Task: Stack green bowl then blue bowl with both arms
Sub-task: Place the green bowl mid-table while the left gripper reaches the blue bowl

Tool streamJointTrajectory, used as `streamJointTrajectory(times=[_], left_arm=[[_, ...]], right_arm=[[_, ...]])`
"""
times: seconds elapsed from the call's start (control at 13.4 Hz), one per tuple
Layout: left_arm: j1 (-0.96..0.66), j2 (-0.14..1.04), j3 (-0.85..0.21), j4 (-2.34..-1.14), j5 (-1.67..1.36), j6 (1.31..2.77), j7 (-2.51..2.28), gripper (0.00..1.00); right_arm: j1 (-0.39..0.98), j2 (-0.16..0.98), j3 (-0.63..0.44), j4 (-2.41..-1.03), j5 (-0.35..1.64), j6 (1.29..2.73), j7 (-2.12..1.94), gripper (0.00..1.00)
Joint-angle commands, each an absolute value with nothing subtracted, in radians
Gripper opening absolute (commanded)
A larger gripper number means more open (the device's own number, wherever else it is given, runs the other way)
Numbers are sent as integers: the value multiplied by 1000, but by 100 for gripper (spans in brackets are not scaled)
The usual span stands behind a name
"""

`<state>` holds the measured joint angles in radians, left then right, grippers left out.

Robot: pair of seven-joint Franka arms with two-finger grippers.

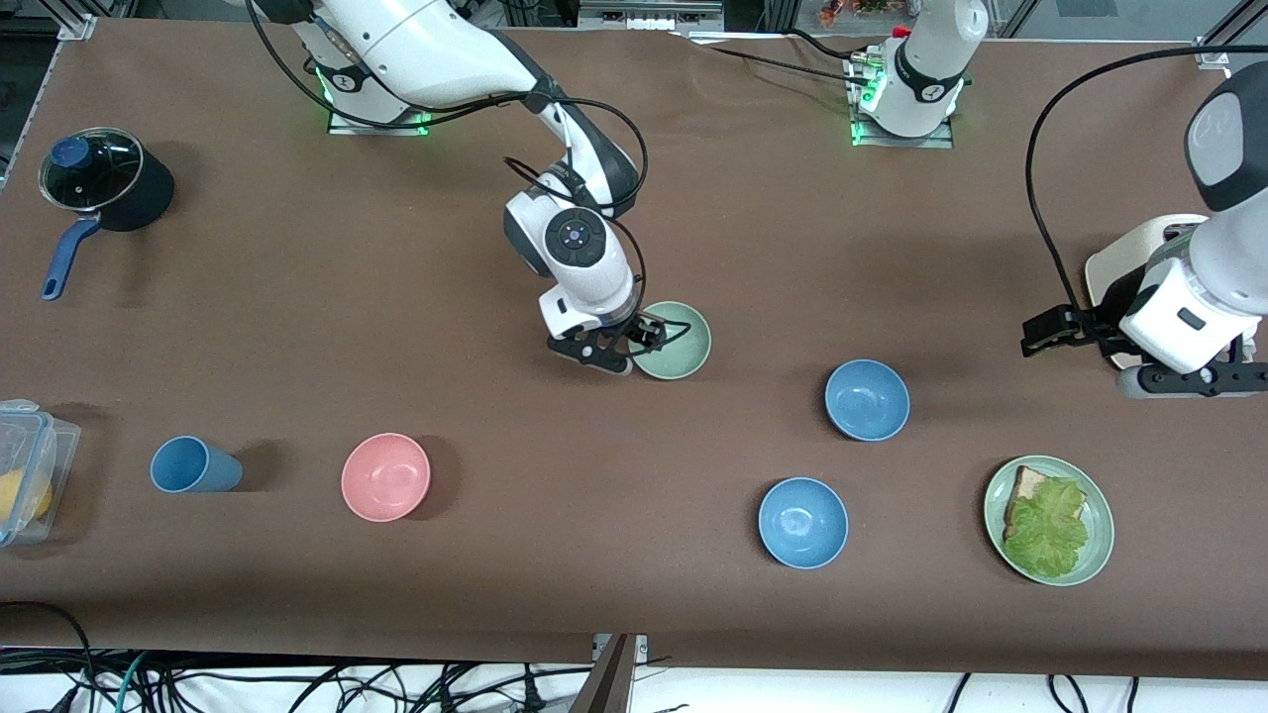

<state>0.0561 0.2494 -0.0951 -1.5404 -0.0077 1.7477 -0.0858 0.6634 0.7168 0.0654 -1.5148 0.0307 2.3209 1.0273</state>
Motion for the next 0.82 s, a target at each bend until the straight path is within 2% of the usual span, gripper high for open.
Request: streamJointTrajectory(times=[0.0,0.22,0.52,0.75], left_arm=[[69,322,-95,-1536,-55,1759,-89,100],[66,397,-98,-1593,-78,1836,-89,100],[58,422,-100,-1848,-187,2194,-36,100],[61,510,-100,-1864,-242,2287,18,100]], right_arm=[[573,582,40,-1525,28,2173,848,99],[460,474,31,-1531,29,2024,643,99],[433,324,-86,-1558,41,1876,401,99],[431,221,-210,-1568,132,1728,225,99]])
